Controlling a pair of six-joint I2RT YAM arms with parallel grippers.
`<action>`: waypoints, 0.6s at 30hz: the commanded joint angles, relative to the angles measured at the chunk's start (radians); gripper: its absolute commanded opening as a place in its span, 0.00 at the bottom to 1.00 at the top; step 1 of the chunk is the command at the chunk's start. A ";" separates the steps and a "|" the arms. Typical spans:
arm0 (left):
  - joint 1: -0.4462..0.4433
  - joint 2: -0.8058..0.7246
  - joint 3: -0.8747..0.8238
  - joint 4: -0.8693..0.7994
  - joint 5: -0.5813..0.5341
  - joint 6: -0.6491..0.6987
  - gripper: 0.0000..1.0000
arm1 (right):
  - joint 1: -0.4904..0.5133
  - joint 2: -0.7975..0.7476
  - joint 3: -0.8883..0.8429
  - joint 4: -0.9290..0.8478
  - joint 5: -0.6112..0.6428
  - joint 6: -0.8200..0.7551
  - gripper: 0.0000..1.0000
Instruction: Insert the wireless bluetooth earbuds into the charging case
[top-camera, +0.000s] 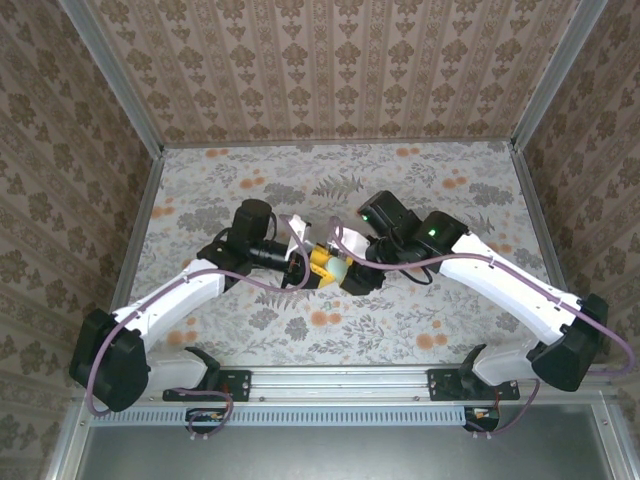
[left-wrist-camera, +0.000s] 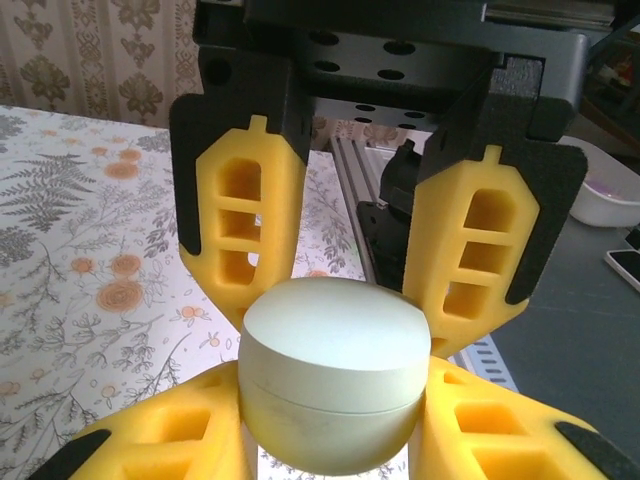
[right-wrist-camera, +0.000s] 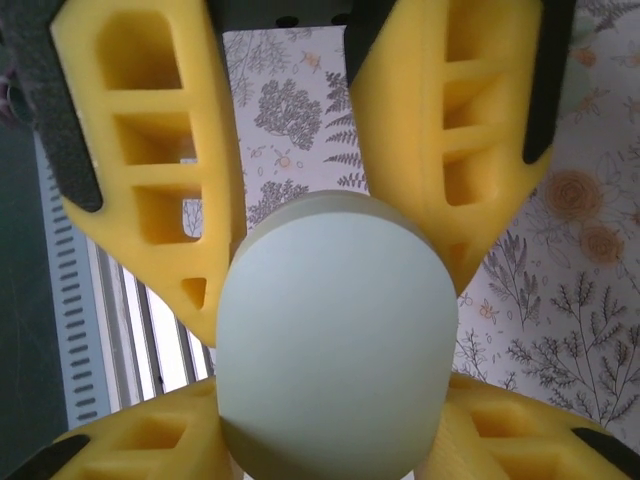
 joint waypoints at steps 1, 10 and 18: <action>0.019 -0.034 -0.005 0.078 0.001 -0.046 0.18 | -0.036 -0.045 -0.012 0.052 -0.012 0.074 0.46; 0.083 -0.166 -0.168 0.442 -0.246 -0.285 0.16 | -0.218 -0.170 -0.088 0.322 -0.120 0.577 0.67; 0.073 -0.220 -0.232 0.688 -0.396 -0.458 0.17 | -0.232 -0.127 -0.179 0.636 -0.275 1.025 0.72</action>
